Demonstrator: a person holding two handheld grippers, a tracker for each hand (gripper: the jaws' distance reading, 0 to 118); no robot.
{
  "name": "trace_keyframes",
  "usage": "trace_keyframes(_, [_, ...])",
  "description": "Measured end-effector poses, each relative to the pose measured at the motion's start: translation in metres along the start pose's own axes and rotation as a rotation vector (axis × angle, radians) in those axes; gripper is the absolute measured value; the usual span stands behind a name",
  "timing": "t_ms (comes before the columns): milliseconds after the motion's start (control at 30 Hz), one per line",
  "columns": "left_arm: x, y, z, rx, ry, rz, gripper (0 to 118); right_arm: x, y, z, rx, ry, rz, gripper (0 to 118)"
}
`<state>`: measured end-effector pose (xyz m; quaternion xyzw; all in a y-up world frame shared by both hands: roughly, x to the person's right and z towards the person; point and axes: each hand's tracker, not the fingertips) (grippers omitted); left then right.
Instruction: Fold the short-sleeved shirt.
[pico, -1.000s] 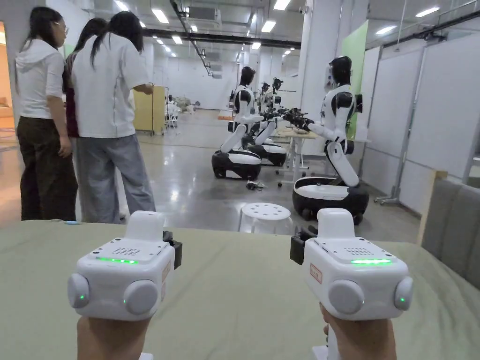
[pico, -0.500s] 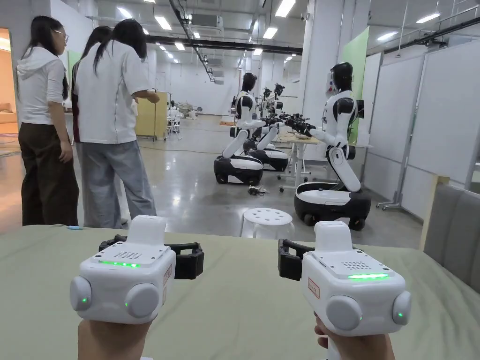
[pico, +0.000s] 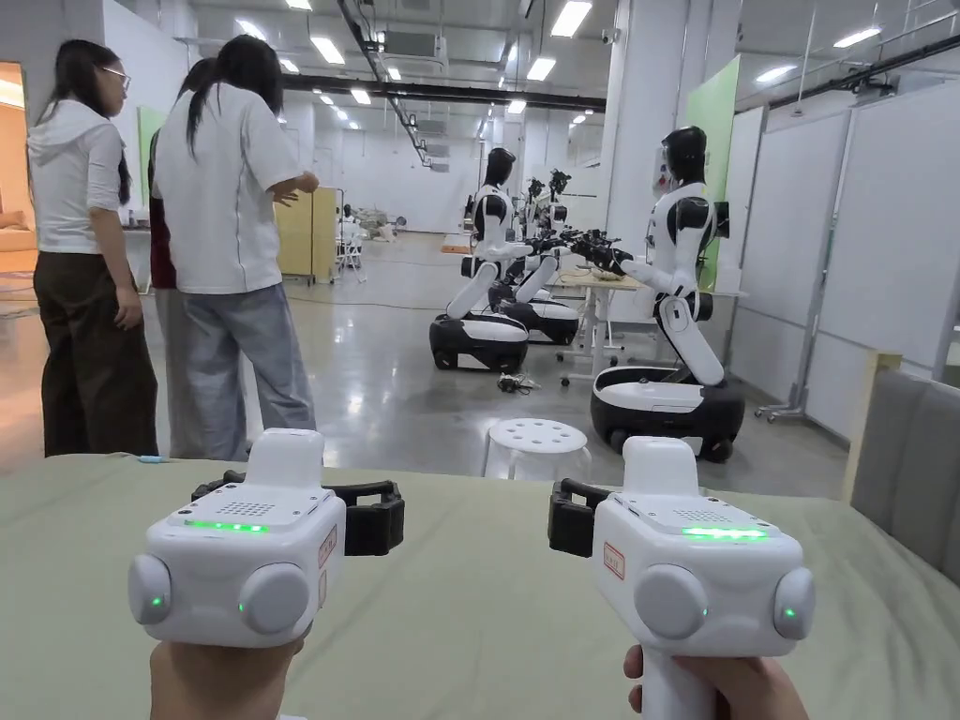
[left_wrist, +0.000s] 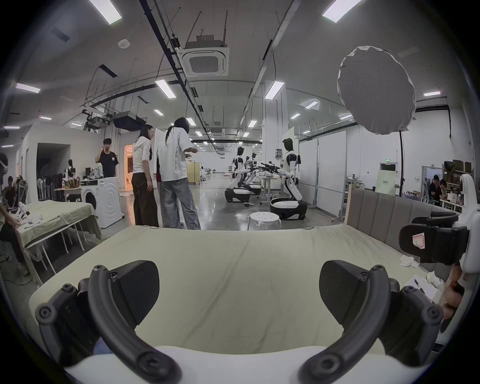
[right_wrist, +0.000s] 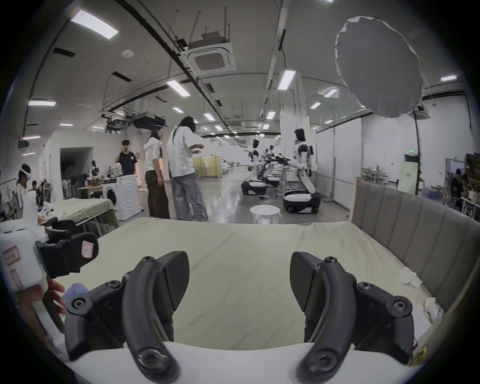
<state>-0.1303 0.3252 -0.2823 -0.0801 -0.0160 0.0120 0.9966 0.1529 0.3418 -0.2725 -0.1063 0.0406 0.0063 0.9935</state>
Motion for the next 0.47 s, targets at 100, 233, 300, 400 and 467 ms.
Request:
trace_keyframes(100, [-0.0012,-0.0013,0.0004,0.0,0.003,0.005,118,-0.0025,-0.0003,0.0018,0.007,-0.014,0.015,87])
trace_keyframes(233, [-0.0018,-0.002,0.0016,-0.002,0.004,0.01,118,-0.0022,-0.0029,0.0047,0.063,-0.01,-0.006,88])
trace_keyframes(300, [-0.002,-0.0019,0.0016,-0.001,0.003,0.006,118,-0.0042,-0.0037,0.0053,0.085,-0.05,0.001,88])
trace_keyframes(400, [-0.0017,-0.0012,0.0025,0.003,0.007,0.002,118,-0.0026,-0.0008,0.0049,0.073,-0.049,-0.014,88])
trace_keyframes(467, [-0.0018,-0.0004,0.0034,0.005,0.008,0.005,118,0.0015,-0.001,0.0066,0.065,-0.019,-0.013,88])
